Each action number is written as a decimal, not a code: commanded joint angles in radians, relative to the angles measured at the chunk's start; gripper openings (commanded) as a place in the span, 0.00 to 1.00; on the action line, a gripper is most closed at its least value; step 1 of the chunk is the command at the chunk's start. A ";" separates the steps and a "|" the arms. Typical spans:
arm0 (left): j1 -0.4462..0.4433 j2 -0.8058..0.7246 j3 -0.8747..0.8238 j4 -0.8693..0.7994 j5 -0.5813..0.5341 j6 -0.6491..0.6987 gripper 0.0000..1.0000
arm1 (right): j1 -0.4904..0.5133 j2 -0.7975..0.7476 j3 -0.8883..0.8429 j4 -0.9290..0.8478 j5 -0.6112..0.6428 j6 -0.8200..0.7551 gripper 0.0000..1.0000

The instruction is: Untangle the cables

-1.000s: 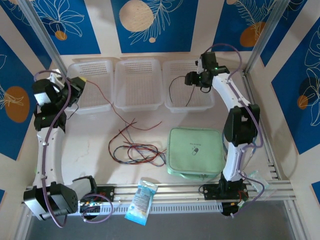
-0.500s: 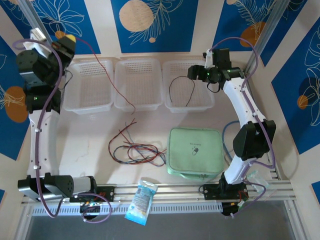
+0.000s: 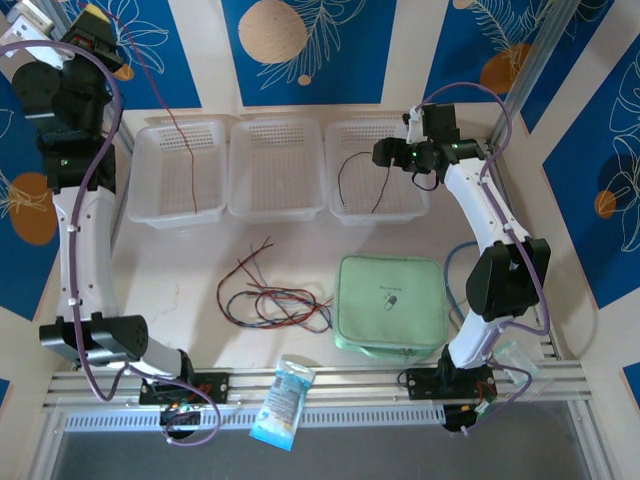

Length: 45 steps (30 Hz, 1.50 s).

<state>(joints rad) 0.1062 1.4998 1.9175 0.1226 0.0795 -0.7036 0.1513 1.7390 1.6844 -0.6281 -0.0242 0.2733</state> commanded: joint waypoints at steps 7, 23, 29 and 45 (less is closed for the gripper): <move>-0.008 0.138 0.257 0.138 -0.080 0.255 0.00 | 0.009 -0.071 -0.037 -0.015 -0.026 -0.006 0.81; -0.104 0.055 -0.226 0.179 -0.217 0.531 0.00 | -0.007 -0.101 -0.045 -0.025 -0.060 -0.019 0.81; -0.151 0.016 -0.415 0.144 -0.392 0.571 0.00 | -0.016 -0.119 -0.040 -0.023 -0.092 0.000 0.81; -0.138 0.185 -0.491 -0.201 -0.571 0.417 0.00 | -0.037 -0.168 -0.069 -0.040 -0.107 -0.006 0.81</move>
<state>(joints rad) -0.0490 1.6161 1.3746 0.0689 -0.4622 -0.2321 0.1215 1.6085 1.6363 -0.6460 -0.1059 0.2691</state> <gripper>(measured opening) 0.049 0.808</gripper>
